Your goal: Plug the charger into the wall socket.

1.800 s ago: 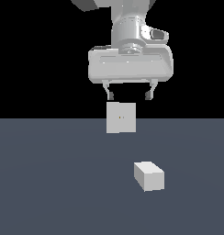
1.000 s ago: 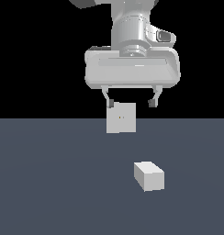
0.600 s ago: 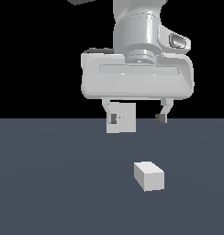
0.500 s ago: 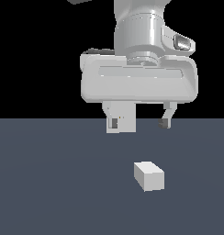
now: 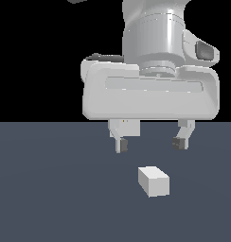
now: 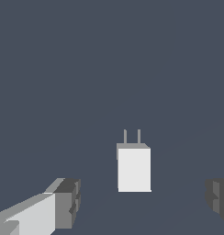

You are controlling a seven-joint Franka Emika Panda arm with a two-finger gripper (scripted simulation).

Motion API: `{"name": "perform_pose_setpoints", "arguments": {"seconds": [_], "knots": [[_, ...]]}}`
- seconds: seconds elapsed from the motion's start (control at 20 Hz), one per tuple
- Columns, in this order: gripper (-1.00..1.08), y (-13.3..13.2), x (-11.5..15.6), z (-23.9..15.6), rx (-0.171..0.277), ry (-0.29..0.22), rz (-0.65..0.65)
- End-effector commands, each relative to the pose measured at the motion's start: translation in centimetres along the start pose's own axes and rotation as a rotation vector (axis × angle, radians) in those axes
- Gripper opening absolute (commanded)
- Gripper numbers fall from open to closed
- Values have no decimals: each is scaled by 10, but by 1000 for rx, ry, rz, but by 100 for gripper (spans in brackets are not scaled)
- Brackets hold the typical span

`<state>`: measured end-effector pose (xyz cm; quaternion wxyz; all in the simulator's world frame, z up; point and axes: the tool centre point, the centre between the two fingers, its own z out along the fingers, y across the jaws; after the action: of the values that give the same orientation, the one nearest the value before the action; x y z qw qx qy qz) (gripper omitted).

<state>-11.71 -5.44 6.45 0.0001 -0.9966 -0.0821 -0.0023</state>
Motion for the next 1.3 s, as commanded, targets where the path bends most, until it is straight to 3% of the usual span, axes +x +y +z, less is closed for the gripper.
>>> {"name": "perform_pose_setpoints", "arguments": {"seconds": [0.0,1.1,1.15,1.25], "knots": [[100,0,-2,2,0,2,-6],[100,1,-3,53,0,2,-6],[-100,1,-3,53,0,2,-6],[-100,1,-3,53,0,2,-6]]}}
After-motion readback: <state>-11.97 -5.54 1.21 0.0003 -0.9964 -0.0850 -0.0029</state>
